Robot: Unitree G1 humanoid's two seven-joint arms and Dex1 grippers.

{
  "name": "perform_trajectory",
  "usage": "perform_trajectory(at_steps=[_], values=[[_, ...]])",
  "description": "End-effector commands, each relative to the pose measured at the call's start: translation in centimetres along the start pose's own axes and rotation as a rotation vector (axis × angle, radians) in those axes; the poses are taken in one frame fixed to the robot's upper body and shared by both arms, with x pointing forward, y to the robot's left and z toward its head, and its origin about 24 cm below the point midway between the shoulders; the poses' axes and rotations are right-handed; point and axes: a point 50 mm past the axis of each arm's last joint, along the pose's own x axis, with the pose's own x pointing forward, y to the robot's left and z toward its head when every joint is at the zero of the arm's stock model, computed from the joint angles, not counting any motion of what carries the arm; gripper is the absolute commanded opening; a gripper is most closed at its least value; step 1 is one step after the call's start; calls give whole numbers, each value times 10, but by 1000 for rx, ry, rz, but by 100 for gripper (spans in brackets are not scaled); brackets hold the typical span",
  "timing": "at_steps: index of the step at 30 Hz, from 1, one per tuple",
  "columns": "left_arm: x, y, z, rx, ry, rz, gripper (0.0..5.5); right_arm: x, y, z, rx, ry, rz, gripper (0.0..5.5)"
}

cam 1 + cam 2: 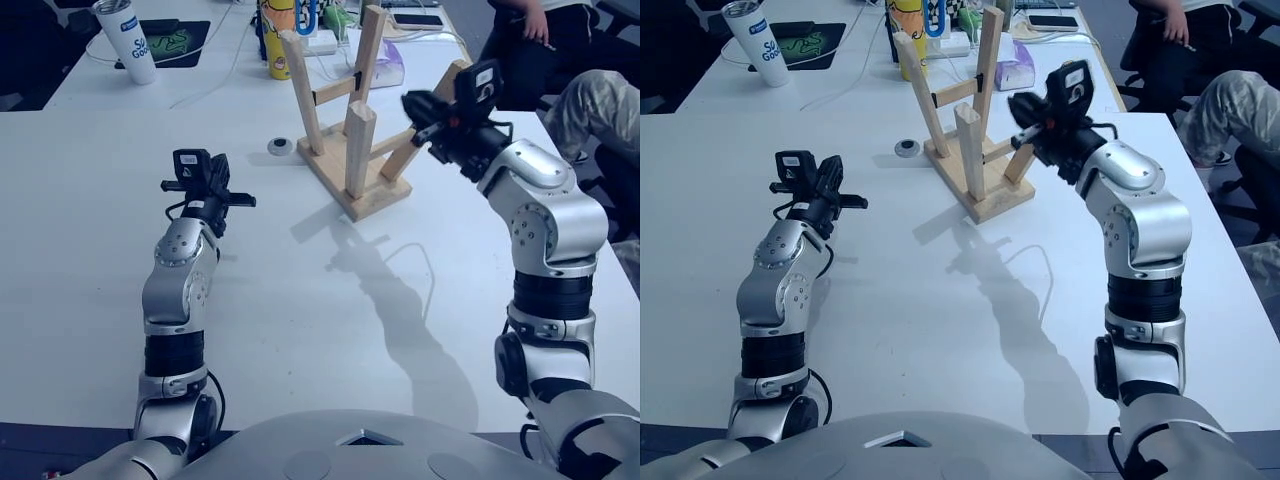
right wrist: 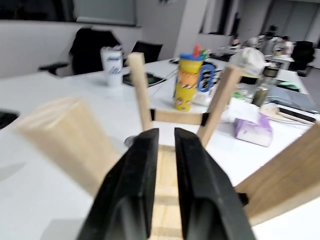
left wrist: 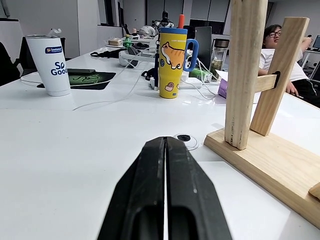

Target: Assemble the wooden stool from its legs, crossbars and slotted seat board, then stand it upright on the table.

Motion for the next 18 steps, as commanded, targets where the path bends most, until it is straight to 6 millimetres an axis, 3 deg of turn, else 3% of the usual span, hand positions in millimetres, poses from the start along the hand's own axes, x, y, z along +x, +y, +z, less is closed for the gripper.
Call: perform_trajectory(at_steps=[1,7,10,18], values=[[0,-1,3,11,-1,-8,0,-8,9,-6,-345,63,75,129],[-2,-1,3,3,-7,6,0,-12,9,-48,-716,218,85,223],[-4,-2,2,-2,-5,8,0,-10,11,-64,-891,258,78,223],[-1,-6,3,-6,-7,-6,0,9,6,-66,-1045,194,-49,223]])
